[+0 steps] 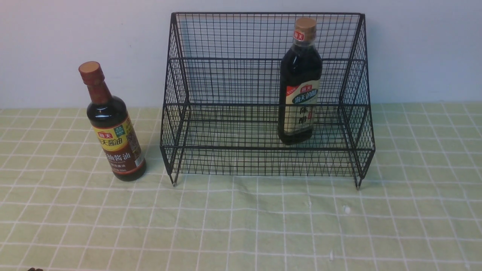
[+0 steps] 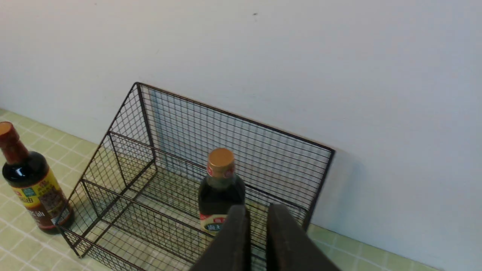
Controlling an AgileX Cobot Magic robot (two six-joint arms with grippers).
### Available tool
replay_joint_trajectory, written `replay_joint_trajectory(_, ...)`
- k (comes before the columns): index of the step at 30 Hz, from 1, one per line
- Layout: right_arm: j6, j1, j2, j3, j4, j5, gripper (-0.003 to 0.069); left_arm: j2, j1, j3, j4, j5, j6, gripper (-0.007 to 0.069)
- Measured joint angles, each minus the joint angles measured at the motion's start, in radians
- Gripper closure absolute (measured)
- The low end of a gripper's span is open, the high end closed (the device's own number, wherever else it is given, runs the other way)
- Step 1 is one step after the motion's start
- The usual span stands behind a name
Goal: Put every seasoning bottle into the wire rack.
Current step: Use the left arm to grab the condiment bottle closest to it
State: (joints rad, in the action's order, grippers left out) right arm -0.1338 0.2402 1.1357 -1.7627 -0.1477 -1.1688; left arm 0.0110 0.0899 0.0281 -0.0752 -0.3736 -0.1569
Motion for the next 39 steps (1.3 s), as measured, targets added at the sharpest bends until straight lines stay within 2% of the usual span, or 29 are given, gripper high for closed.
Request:
replay_joint_trajectory(2,0.043,0.000,-0.092,0.017,0.043,-0.027,0.0655,0.000,0.000,0.000,0.000,0.000,0.000,0.0631)
replay_joint_trajectory(6,0.102,0.000,-0.269,0.122,0.091,0.009,0.0671,0.000,0.000,0.000,0.000,0.000,0.000,0.0631)
replay_joint_trajectory(10,0.134,0.000,-0.450,0.314,0.098,0.184,0.0672,0.000,0.000,0.000,0.000,0.000,0.000,0.0631)
replay_joint_trajectory(16,0.140,0.000,-0.476,0.540,0.077,0.266,0.0672,0.000,0.000,0.000,0.000,0.000,0.000,0.0631)
replay_joint_trajectory(19,0.140,0.000,-0.534,0.676,0.031,0.400,0.0672,0.000,0.000,0.000,0.000,0.000,0.000,0.0631)
replay_joint_trajectory(22,0.129,0.000,-0.659,0.893,-0.017,0.649,0.0672,0.000,0.000,0.000,0.000,0.000,0.000,0.0631)
replay_joint_trajectory(23,0.129,0.000,-0.668,0.893,-0.018,0.649,0.0672,0.000,0.000,0.000,0.000,0.000,0.000,0.0631)
replay_joint_trajectory(25,0.126,0.000,-0.769,1.055,-0.033,0.847,0.0672,0.000,0.000,0.000,0.000,0.000,0.000,0.0631)
replay_joint_trajectory(29,0.126,0.000,-0.913,1.215,-0.041,1.063,0.0672,0.000,0.000,0.000,0.000,0.000,0.000,0.0631)
replay_joint_trajectory(39,0.122,0.000,-0.969,1.250,-0.044,1.100,0.0672,0.000,0.000,0.000,0.000,0.000,0.000,0.0631)
